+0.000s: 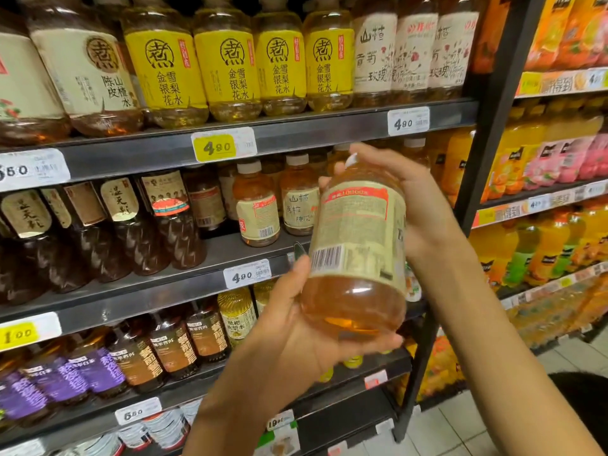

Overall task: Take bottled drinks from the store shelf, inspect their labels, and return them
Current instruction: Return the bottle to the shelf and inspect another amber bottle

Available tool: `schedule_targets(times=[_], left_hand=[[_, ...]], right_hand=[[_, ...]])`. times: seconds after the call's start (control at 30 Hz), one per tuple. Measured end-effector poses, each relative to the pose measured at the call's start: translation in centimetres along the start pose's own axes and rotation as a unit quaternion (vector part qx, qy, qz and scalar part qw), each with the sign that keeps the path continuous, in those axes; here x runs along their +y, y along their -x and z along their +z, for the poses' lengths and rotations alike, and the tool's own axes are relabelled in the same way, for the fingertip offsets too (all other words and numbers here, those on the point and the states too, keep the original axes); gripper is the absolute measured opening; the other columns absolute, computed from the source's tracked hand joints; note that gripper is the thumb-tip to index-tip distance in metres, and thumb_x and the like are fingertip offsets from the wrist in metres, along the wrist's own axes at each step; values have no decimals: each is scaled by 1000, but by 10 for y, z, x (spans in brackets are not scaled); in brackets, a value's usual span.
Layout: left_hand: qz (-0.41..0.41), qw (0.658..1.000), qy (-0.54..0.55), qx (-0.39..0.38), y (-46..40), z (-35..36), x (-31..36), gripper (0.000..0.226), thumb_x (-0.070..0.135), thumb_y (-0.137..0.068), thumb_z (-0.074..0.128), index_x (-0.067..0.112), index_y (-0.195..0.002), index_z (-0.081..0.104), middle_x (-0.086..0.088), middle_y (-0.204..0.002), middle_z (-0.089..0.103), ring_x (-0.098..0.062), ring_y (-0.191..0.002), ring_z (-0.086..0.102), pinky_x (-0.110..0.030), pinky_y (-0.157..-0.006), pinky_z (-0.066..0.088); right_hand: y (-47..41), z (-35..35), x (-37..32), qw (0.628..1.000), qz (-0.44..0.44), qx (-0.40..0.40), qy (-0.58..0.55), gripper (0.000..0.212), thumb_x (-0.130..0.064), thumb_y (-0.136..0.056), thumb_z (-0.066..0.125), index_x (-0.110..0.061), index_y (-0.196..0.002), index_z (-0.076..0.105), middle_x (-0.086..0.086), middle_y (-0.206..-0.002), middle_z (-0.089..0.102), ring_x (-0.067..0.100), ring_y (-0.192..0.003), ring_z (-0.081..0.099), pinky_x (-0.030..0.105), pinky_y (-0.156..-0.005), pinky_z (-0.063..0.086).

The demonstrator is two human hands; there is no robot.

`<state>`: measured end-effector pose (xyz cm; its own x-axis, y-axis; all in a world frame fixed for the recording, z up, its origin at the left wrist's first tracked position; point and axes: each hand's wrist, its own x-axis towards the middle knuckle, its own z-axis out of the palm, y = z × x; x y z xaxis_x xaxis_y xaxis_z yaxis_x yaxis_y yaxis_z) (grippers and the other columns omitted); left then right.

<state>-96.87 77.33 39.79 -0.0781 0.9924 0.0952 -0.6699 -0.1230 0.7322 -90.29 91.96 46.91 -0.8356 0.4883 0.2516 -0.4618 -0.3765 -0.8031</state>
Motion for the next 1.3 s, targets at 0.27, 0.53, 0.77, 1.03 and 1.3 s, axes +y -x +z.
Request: schedule_targets(times=[0.27,0.53,0.77,1.03,1.3], left_hand=[[90,930,-350,61,3,-3,4,40,44,-63,76,41,-102,68,9,-109,72,-12,-103,68,-18,-79,53],[231,846,-464,124,-16,-21,6,76,34,-59,86,40,-125,48,14,-114,67,-6,-104,65,-17,-81,53],[225,792,-550,142,-28,-41,9,85,43,-59,87,42,-131,42,22,-120,60,2,-112,57,-15,-87,49],[259,782,-550,137,-29,-50,3,80,31,-64,79,8,-133,44,3,-124,59,-10,-117,56,-13,-90,45],[244,841,-474,95,-13,-32,12,60,31,-61,82,47,-113,56,13,-114,68,-7,-105,65,-13,-81,50]], right_hand=[[2,9,-10,967,-149,-29,202,33,-24,-89,51,-9,-118,53,13,-101,70,27,-97,69,36,-83,56],[21,-4,3,934,-167,-106,297,46,-31,-79,60,-16,-123,57,4,-121,66,23,-114,62,39,-93,52],[28,1,14,860,-273,-133,410,49,-22,-75,66,4,-116,56,19,-114,60,24,-109,58,34,-93,46],[34,8,24,819,-323,-180,439,43,-19,-72,72,-11,-112,57,3,-117,58,19,-113,55,31,-96,41],[22,-1,13,936,-190,-95,280,78,-58,-66,74,-7,-122,55,14,-117,62,31,-112,59,45,-93,51]])
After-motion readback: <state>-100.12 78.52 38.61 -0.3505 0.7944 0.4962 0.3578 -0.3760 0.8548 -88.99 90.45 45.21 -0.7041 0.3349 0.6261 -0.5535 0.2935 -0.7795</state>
